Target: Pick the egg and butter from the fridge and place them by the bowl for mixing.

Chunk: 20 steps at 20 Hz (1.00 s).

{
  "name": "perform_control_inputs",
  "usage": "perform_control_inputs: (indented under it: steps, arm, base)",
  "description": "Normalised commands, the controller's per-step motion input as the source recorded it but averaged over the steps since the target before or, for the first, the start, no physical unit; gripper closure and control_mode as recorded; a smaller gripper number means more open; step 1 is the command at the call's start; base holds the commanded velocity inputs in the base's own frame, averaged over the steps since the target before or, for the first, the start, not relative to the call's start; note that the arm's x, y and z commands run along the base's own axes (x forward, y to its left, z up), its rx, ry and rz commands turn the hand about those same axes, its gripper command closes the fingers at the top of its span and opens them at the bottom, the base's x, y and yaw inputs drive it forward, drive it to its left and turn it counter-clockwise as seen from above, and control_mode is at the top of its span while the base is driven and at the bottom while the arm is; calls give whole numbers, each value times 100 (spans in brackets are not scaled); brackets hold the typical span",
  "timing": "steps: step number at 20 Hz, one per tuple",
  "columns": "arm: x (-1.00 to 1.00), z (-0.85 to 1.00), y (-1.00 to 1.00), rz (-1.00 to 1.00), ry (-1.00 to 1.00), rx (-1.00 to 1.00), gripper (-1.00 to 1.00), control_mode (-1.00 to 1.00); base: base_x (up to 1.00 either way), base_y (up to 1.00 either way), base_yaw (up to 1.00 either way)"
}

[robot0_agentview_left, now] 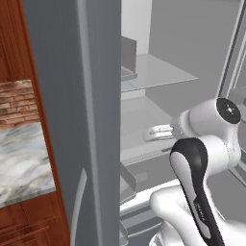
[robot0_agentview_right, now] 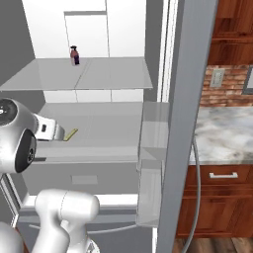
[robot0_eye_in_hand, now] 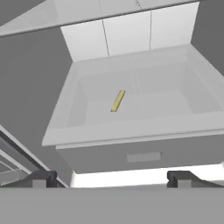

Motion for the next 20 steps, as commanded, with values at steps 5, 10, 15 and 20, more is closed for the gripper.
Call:
perform_control_inputs:
  steps: [5,10,15,20]
  arm:
    - [49,-7,16,-8,9,0,-100,-100]
    - [39,-23,0,-4,15,0,-100,-100]
    - [13,-32,6,0,10,-1,-100,-100]
    - [0,-48,14,0,3,-9,-100,-100]
  base:
    - [0,0,0]
    - [0,0,0]
    - [0,0,0]
    - [0,0,0]
